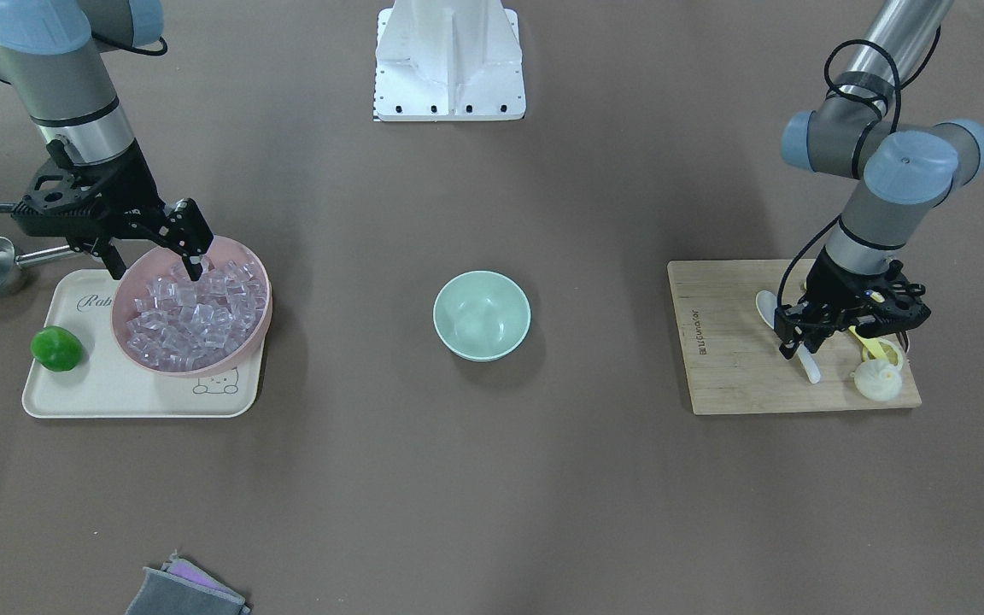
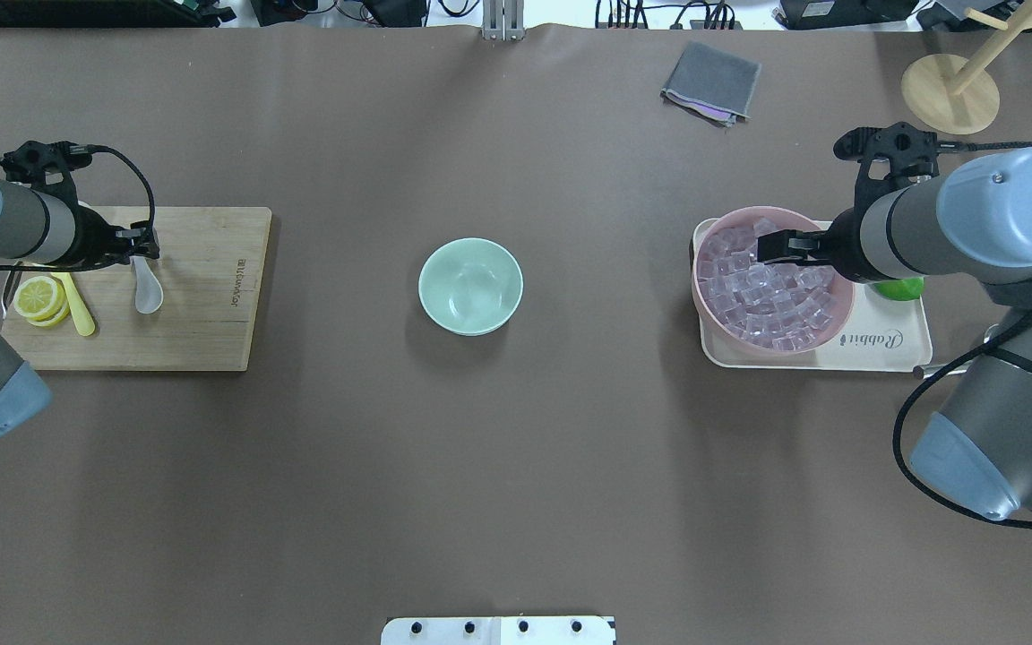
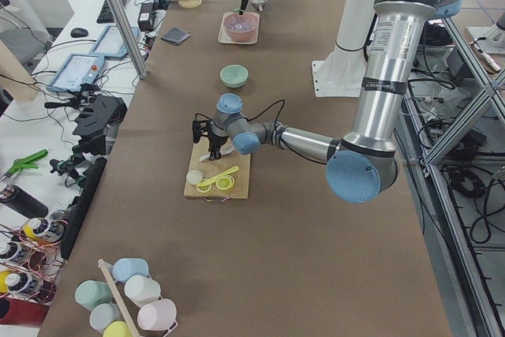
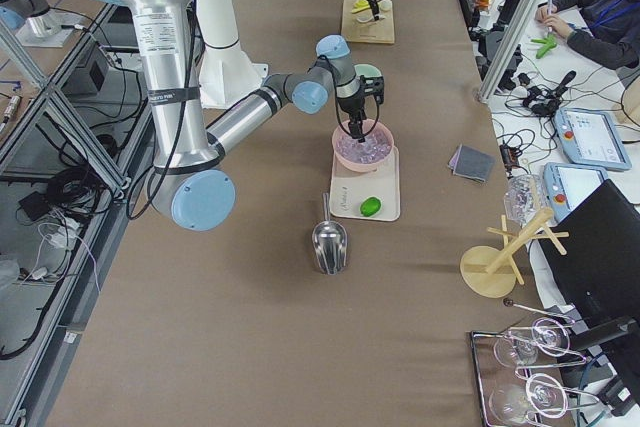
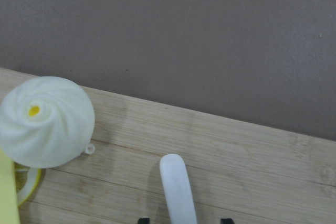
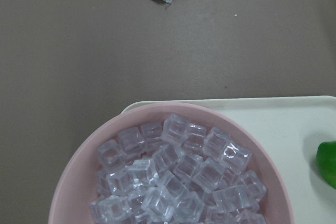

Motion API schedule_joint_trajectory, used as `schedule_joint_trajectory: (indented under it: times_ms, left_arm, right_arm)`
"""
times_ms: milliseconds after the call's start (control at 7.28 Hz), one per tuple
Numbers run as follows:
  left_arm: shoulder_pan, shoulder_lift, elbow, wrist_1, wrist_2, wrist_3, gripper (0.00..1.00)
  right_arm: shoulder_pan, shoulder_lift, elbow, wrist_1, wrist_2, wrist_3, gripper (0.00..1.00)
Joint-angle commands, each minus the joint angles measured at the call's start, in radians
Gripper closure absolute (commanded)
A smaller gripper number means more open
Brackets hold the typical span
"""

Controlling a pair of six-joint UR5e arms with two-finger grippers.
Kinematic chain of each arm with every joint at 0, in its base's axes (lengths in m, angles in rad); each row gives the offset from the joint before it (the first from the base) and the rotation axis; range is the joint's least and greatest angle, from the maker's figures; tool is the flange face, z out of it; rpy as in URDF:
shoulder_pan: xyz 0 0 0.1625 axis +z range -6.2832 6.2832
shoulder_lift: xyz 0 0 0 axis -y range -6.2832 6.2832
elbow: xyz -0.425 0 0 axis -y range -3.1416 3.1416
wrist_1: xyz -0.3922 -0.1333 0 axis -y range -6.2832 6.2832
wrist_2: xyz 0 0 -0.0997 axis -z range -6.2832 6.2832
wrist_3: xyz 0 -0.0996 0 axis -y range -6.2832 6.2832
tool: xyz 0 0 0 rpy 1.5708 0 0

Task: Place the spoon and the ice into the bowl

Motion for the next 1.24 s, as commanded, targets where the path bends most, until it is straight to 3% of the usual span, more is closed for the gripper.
schedule_joint_trajectory:
  times_ms: [0,137,550,824,1099]
  left_arm:
    - [0.000,-0.001,0.001,0.000,0.001,0.000,0.82]
    - [0.000,-0.001,-0.002,0.000,-0.001,-0.002,1.00]
    - [0.000,-0.032,-0.084,0.014,-0.010,-0.119,1.00]
    - [0.004,-0.129,-0.090,0.041,-0.007,-0.299,1.00]
    - [0.083,-0.254,-0.099,0.115,0.023,-0.440,1.00]
  right_arm:
    - [-0.001,0.003,-0.004,0.000,0.000,0.000,0.00]
    - [-0.001,0.004,-0.006,0.000,0.000,0.000,0.00]
    - [-0.001,0.004,-0.030,0.012,0.001,-0.014,0.00]
    - [-0.005,0.027,-0.067,0.026,0.005,-0.026,0.00]
    - [-0.006,0.033,-0.126,0.142,0.003,-0.038,0.00]
